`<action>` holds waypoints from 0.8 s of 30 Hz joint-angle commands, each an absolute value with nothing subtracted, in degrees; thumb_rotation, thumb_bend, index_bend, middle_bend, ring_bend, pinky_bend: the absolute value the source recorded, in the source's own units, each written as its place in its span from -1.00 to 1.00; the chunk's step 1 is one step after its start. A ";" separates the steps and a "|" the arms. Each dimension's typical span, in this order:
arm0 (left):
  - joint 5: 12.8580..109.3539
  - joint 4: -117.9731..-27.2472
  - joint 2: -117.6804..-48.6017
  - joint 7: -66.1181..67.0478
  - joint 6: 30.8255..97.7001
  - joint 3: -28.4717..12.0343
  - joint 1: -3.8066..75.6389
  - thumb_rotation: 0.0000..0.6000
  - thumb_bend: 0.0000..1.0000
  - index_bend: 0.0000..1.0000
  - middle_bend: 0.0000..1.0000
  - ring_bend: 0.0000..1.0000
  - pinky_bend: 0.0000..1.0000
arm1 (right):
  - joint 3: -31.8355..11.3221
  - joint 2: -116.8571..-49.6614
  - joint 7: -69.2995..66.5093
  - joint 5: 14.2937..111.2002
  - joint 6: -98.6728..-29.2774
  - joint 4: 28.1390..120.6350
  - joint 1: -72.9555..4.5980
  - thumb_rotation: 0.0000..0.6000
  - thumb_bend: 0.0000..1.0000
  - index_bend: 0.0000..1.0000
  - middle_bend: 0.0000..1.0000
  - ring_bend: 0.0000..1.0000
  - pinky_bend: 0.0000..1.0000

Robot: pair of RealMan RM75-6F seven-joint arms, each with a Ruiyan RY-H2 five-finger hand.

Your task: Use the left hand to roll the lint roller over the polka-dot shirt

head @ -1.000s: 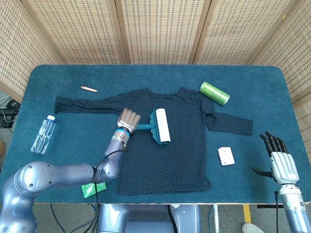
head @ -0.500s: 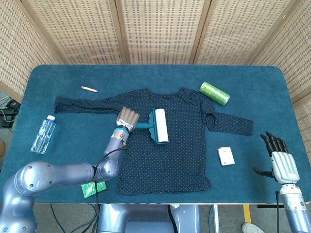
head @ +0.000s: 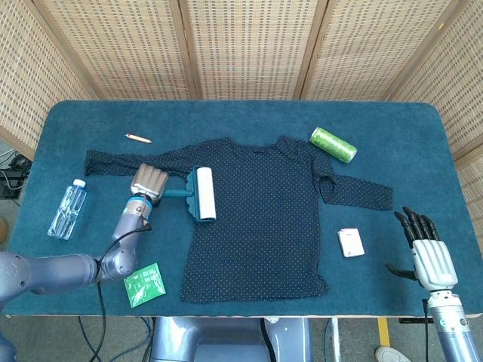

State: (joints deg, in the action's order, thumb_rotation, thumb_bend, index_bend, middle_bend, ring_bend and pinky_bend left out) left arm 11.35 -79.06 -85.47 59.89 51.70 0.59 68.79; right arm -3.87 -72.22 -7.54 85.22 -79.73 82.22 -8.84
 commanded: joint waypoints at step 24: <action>36.41 -85.76 -75.01 42.31 58.68 4.50 54.18 1.00 -0.63 -1.00 -1.00 -1.00 -1.00 | -2.54 -71.58 -4.39 89.50 -84.27 85.75 -7.57 1.00 -0.96 -1.00 -1.00 -1.00 -1.00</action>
